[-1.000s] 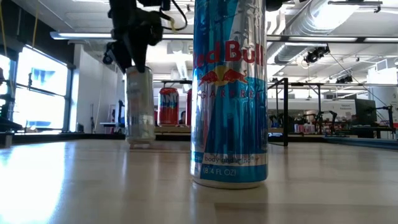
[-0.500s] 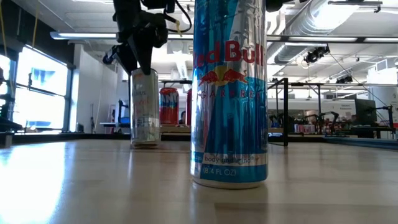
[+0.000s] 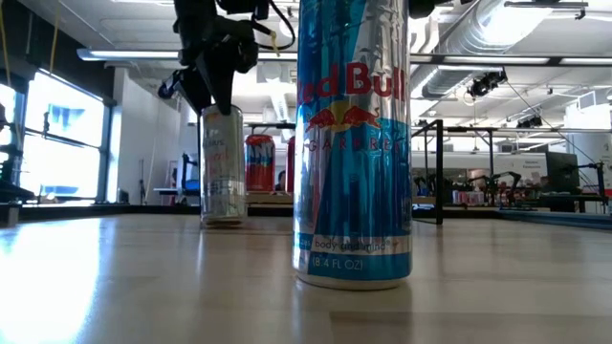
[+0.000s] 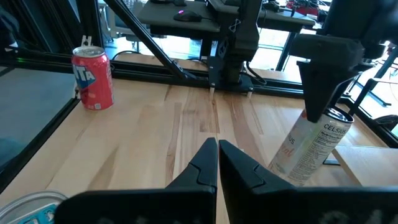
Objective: Place canned beverage on shelf
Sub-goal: Put the white yellow soda can on the shelf and align with the other white yellow soda can
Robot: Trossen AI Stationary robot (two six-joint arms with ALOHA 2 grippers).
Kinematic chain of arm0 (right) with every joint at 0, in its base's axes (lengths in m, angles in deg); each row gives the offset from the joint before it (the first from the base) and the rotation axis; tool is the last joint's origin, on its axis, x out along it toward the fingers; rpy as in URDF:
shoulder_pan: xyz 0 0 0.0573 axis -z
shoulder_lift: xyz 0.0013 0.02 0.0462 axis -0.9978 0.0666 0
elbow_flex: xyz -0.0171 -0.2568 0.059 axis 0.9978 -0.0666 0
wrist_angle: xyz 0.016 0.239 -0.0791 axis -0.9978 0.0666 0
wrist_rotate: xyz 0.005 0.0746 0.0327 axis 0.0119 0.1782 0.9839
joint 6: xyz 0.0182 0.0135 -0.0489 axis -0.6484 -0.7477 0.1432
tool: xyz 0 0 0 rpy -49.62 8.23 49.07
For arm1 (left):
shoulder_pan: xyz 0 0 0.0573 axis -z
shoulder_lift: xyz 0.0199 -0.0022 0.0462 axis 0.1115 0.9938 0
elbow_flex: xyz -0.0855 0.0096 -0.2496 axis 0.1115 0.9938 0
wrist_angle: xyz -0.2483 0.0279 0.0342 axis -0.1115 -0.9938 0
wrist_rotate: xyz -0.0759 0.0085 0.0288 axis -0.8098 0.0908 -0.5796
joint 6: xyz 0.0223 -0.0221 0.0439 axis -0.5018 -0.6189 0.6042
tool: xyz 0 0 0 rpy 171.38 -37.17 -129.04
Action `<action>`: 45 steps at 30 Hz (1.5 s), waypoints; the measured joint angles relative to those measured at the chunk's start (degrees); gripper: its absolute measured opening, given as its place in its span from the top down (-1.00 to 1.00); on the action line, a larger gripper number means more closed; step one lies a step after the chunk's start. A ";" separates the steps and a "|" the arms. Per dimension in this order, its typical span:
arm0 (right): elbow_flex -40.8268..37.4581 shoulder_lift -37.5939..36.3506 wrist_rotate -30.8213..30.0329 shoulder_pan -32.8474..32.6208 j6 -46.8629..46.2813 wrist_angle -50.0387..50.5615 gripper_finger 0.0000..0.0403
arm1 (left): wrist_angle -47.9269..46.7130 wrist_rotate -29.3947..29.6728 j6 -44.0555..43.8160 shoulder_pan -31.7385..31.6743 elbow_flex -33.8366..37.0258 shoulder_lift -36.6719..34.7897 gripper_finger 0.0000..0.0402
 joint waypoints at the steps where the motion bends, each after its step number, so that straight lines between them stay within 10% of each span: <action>1: 0.00 0.00 0.00 0.00 0.01 0.00 1.00 | -0.02 -0.29 0.72 0.00 0.00 0.00 -0.18; 18: 0.00 0.00 0.00 -0.01 -0.01 0.02 1.00 | 0.91 -3.15 3.66 0.02 0.22 0.20 -0.70; 45: 0.00 0.00 0.00 -0.01 0.01 0.50 1.00 | 0.74 -1.91 6.13 0.00 -6.61 0.11 -0.71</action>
